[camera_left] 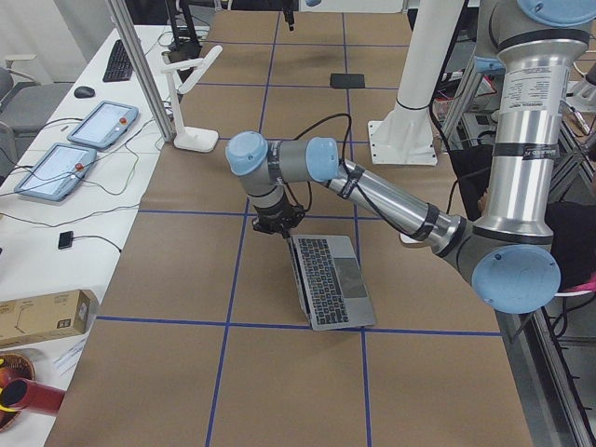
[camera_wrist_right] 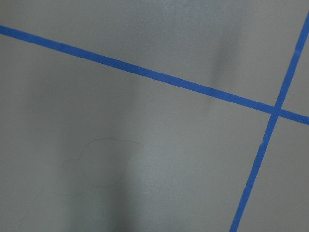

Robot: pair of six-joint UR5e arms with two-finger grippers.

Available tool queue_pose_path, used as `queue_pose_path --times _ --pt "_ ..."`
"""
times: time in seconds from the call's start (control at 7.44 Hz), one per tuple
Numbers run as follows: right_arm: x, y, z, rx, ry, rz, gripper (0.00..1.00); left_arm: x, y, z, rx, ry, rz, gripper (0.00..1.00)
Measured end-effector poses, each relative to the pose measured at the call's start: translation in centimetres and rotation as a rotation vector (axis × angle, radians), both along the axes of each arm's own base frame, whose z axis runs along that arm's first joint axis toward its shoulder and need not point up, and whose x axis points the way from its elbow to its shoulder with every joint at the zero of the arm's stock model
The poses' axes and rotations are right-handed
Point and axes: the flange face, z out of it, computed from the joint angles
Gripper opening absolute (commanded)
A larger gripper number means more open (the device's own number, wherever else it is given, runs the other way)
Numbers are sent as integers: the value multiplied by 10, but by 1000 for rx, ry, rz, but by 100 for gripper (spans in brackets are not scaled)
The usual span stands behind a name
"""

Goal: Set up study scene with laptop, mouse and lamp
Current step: 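Push the open grey laptop with the left gripper toward the table center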

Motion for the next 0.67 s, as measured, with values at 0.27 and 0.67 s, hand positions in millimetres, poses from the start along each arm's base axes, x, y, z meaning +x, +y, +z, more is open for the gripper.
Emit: queue_pose_path --times 0.27,0.67 --pt "-1 -5 -8 16 -5 0 100 11 -47 -42 60 8 -5 9" --pt "-3 -12 -21 37 -11 2 100 42 -102 -93 120 19 24 8"
